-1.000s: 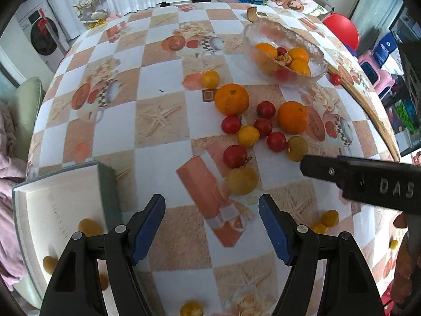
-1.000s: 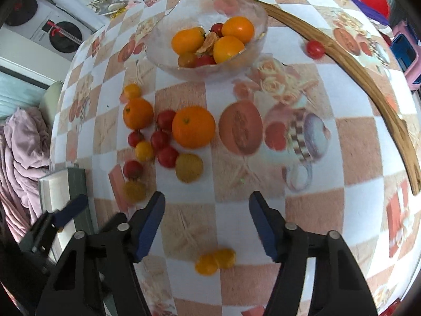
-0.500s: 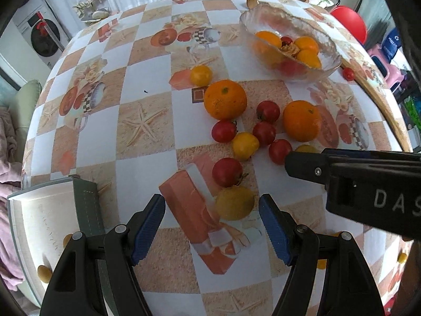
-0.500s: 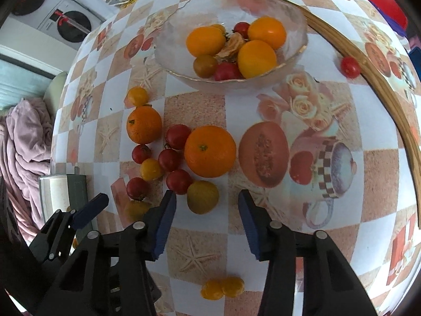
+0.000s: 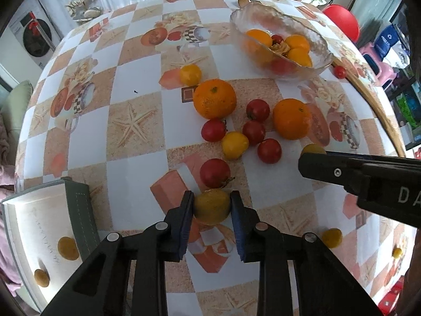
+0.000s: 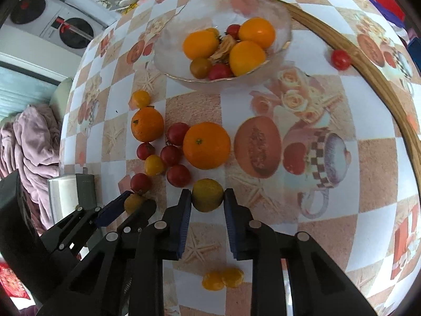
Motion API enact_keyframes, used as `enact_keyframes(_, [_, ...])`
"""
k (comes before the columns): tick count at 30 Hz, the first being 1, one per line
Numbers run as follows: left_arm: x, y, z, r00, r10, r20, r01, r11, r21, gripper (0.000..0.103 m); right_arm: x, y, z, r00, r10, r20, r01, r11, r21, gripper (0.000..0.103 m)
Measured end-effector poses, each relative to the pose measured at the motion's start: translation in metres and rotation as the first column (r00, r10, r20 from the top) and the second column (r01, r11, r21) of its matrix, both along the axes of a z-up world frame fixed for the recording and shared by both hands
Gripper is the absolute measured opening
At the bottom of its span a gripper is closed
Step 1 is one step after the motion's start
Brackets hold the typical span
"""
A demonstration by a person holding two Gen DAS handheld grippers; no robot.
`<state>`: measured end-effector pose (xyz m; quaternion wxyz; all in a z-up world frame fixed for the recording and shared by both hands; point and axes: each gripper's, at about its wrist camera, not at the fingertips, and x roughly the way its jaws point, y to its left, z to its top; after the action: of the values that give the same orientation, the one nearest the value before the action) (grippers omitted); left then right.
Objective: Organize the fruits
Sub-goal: 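Grasp a yellow plum with each gripper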
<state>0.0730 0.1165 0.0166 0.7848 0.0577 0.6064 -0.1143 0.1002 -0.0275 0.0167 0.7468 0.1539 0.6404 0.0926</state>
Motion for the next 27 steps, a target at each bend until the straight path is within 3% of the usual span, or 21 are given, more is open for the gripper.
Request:
enact_keyframes(14, [-0.026, 0.037, 0.028, 0.999, 0.035, 0.007, -0.034, 0.997, -0.065, 0.03, -0.04, -0.001, 0.011, 1.0, -0.004, -0.011, 0.004, 1.0, 0.02, 0.027])
enact_keyframes(27, [-0.069, 0.083, 0.049, 0.996, 0.086, 0.027, -0.084, 0.994, -0.071, 0.03, -0.067, 0.035, 0.027, 0.998, 0.06, -0.003, -0.06, 0.998, 0.017, 0.027])
